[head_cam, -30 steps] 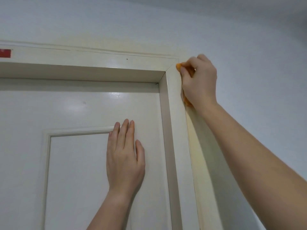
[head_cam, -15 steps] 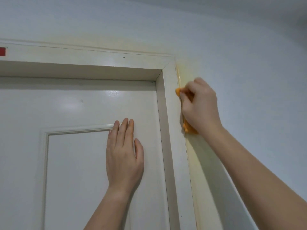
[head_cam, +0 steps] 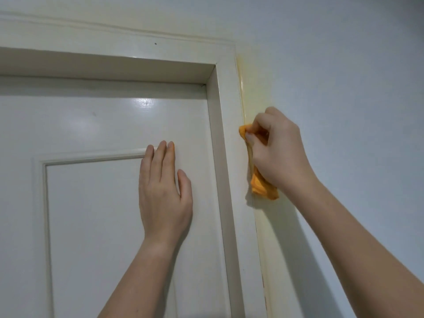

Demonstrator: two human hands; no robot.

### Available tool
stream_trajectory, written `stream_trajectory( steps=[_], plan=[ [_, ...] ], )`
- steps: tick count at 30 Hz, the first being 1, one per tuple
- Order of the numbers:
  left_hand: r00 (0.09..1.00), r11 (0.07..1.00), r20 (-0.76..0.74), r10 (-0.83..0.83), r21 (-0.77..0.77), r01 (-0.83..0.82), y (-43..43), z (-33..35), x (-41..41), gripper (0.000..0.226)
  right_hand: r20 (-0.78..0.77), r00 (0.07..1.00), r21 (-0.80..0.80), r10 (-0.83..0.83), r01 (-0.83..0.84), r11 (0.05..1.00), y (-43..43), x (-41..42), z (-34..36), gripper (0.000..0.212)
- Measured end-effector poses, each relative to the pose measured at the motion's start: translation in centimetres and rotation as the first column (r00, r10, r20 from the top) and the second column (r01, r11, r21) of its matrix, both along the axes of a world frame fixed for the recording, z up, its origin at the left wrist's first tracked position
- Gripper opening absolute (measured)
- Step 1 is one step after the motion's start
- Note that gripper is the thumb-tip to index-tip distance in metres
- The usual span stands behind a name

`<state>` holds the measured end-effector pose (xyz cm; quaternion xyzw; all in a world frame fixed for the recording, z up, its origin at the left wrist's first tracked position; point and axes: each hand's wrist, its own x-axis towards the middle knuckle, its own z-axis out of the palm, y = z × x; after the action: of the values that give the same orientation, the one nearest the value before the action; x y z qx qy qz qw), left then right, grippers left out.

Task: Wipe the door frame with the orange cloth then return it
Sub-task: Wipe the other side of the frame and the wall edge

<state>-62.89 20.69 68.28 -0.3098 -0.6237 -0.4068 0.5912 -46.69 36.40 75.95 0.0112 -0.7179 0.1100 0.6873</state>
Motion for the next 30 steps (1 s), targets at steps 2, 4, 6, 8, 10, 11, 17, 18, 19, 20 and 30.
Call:
stream_trajectory(
  steps=[2,4,6,8,10,11,17,18,19,20,30],
  plan=[
    [1.000,1.000,0.006,-0.020,0.005,0.020,0.3,-0.4,0.2,0.056,0.010,1.000,0.000,0.029,-0.029,1.000,0.0,0.0,-3.3,0.025],
    [0.999,0.999,0.013,-0.034,0.002,0.034,0.6,-0.8,0.5,0.056,0.024,0.998,0.004,0.051,-0.051,0.999,0.0,0.2,-6.0,0.027],
    [0.999,0.999,0.031,-0.041,-0.002,0.041,0.9,-1.6,0.8,0.055,0.050,0.997,-0.004,0.061,-0.061,0.998,0.0,0.2,-8.8,0.030],
    [0.999,0.999,0.033,-0.041,-0.007,0.041,1.0,-2.4,0.9,0.054,0.056,0.996,-0.017,0.064,-0.063,0.998,-0.2,0.3,-11.9,0.032],
    [0.998,0.999,0.036,-0.042,-0.007,0.042,1.0,-3.1,1.0,0.054,0.053,0.996,-0.019,0.066,-0.066,0.998,-0.5,0.3,-15.1,0.033],
    [0.998,0.999,0.043,-0.045,-0.004,0.045,1.0,-3.3,1.0,0.054,0.046,0.997,-0.016,0.069,-0.068,0.998,-0.6,0.3,-16.7,0.031],
    [0.996,0.998,0.066,-0.063,-0.020,0.065,0.9,-4.4,1.3,0.054,-0.005,1.000,-0.001,0.028,-0.028,1.000,-0.3,-0.4,-22.1,0.020],
    [0.996,0.998,0.071,-0.059,-0.028,0.061,0.8,-4.3,1.4,0.054,-0.004,1.000,0.013,0.027,-0.027,1.000,-0.3,-0.4,-21.9,0.022],
    [0.995,0.998,0.077,-0.056,-0.035,0.059,0.7,-4.2,1.4,0.055,-0.001,1.000,0.028,0.025,-0.025,0.999,-0.2,-0.4,-21.5,0.023],
    [0.995,0.998,0.081,-0.055,-0.035,0.058,0.6,-3.9,1.4,0.055,0.003,1.000,0.040,0.028,-0.028,0.999,-0.2,-0.3,-20.7,0.025],
    [0.996,0.999,0.080,-0.045,-0.013,0.047,0.9,-1.4,1.5,0.055,-0.027,0.999,0.028,0.040,-0.039,0.999,-0.5,-0.6,-7.4,0.047]
  ],
)
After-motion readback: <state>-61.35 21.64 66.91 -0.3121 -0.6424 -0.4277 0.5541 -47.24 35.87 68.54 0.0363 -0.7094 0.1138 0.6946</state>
